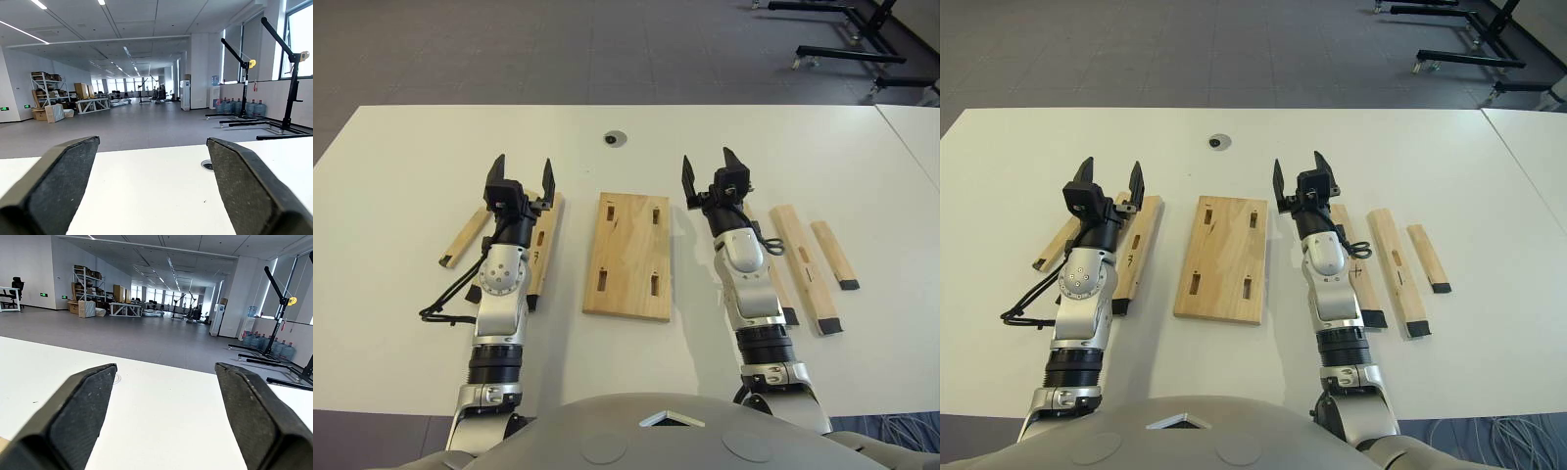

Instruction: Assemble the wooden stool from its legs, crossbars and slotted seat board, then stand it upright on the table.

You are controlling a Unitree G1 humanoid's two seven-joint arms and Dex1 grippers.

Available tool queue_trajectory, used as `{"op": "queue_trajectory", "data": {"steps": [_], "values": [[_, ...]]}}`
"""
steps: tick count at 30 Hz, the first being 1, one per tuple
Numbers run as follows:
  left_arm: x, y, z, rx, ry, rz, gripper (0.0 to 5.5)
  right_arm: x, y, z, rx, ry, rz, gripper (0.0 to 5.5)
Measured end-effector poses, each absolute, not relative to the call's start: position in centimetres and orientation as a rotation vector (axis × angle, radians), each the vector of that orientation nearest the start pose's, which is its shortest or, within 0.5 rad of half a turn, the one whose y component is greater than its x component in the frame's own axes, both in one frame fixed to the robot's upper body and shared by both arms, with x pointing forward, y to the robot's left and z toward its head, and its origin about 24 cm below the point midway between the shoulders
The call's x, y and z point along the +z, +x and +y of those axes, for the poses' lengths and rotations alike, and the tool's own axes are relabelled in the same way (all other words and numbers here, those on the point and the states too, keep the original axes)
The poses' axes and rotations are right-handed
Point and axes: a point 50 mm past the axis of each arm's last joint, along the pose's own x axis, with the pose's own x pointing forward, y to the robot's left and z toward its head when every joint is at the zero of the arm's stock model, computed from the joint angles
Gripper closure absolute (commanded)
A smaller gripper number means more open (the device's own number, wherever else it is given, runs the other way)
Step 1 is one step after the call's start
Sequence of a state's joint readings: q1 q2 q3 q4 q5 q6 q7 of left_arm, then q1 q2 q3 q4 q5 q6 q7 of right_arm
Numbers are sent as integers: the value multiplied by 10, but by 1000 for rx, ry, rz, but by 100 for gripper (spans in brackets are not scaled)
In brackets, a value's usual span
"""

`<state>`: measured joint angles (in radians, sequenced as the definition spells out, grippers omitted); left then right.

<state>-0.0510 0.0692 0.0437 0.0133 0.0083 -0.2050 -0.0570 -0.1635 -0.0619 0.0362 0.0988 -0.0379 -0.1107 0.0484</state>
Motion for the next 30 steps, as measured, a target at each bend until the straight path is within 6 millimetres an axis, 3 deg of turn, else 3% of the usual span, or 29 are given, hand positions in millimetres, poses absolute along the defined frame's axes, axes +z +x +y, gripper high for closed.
{"op": "queue_trajectory", "data": {"steps": [11, 21, 30], "values": [[72, 261, 169, -24, 96, -237, 147, 69, 279, -134, 127, -72, -150, 180], [72, 267, 166, -48, 4, -235, 147, 65, 281, -132, 154, -32, -106, 180], [69, 268, 164, -36, 97, -224, 147, 66, 281, -131, 166, -50, -121, 180]]}}
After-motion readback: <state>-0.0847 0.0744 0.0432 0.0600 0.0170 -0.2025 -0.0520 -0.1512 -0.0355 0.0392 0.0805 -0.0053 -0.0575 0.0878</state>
